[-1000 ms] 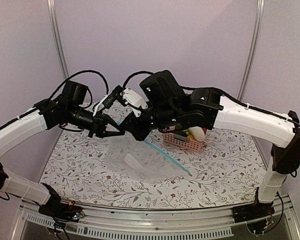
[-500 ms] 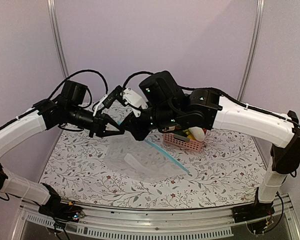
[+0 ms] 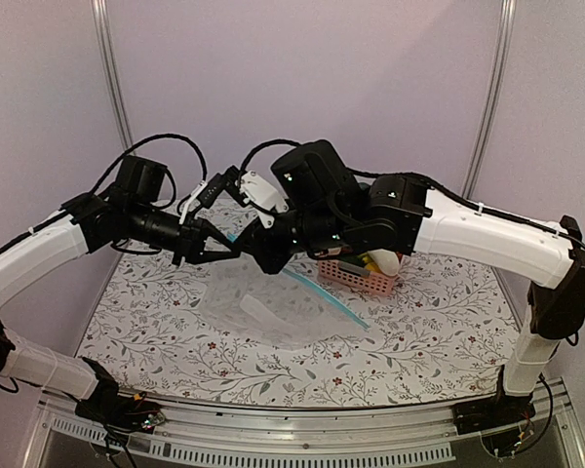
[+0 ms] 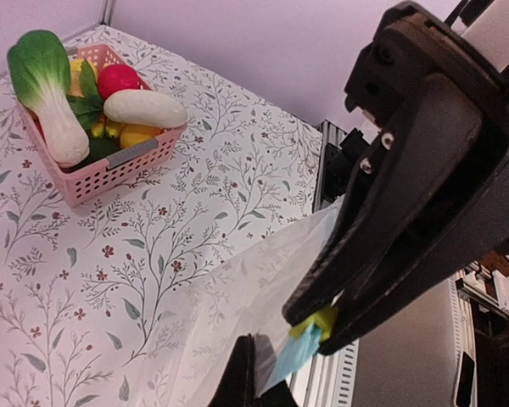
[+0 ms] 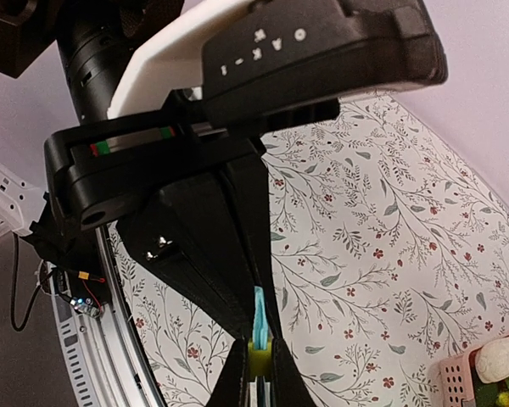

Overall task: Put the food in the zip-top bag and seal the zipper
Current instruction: Unzip the zipper from the zipper food storage bag.

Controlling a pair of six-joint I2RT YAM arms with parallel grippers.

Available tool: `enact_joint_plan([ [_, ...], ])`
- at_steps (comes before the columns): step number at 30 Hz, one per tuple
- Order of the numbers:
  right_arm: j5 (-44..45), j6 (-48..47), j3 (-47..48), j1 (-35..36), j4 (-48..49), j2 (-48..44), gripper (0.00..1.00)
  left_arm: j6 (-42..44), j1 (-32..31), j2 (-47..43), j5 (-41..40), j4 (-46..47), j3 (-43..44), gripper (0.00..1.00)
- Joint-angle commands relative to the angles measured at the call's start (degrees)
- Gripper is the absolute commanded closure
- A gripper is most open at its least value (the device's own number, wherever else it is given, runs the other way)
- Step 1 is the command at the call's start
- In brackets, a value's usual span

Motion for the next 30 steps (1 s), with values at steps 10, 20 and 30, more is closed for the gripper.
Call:
enact_joint_plan([
  [10,2.5,0.9,-3.7,0.1,-2.4,-3.1,1.0,-1.9,3.0,-1.1,-2.8,1.8,-0.8,1.0],
  [20,3.5,1.2,-6.0,-0.8,-2.4,-4.8,1.0,-3.4,5.0,-1.0,-6.3,3.1,-1.2,1.0],
  [30,4.9,1.7,-8.5,-2.5,-2.4,-6.8,1.0,-7.6,9.0,-0.3,-9.6,6.1,-2.3,1.0],
])
